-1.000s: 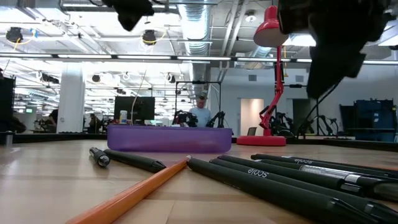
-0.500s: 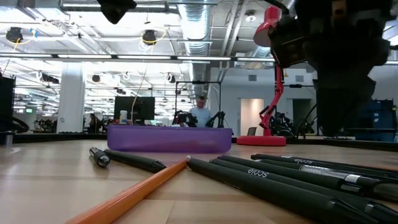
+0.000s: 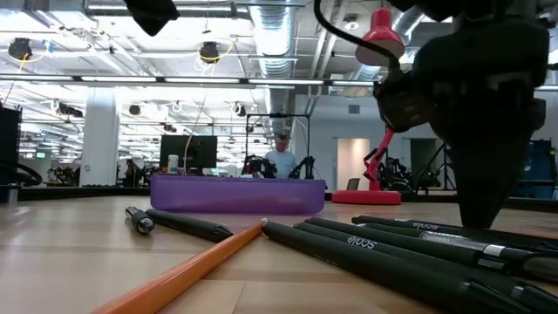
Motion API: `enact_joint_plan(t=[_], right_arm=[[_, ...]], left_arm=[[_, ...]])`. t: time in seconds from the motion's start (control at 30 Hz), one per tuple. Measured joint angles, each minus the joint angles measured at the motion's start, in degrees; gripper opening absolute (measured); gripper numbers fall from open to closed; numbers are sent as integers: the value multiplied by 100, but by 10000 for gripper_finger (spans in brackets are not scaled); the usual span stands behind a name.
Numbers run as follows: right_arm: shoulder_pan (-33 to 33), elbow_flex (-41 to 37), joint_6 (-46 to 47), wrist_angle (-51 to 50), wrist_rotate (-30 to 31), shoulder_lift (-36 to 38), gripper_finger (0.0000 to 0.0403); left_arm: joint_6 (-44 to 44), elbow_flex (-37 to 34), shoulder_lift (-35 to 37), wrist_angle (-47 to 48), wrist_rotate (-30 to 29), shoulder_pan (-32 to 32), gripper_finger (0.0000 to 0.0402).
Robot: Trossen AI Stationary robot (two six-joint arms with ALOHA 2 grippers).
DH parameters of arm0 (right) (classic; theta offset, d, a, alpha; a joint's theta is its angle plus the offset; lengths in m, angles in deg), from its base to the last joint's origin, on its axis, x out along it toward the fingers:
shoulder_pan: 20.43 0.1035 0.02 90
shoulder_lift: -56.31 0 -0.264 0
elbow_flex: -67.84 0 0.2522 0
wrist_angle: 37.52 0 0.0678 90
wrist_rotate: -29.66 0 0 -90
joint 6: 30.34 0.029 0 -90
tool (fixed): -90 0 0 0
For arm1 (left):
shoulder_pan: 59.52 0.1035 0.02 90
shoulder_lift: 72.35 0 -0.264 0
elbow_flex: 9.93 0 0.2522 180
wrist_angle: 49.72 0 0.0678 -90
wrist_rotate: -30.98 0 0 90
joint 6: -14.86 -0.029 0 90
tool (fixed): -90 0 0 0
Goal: Pick & place school supplies into a supply box
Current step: Put the orange pencil into the purple supply box
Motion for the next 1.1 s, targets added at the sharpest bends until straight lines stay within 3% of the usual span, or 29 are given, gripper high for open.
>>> enact_joint_plan(t=[0.73, 1.1], right_arm=[[-83, 9, 650, -929, 198, -87, 94], [-126, -2, 498, -986, 176, -91, 58]], left_arm=[[104, 0, 7, 1, -197, -27, 63], [104, 0, 7, 1, -282, -27, 63]])
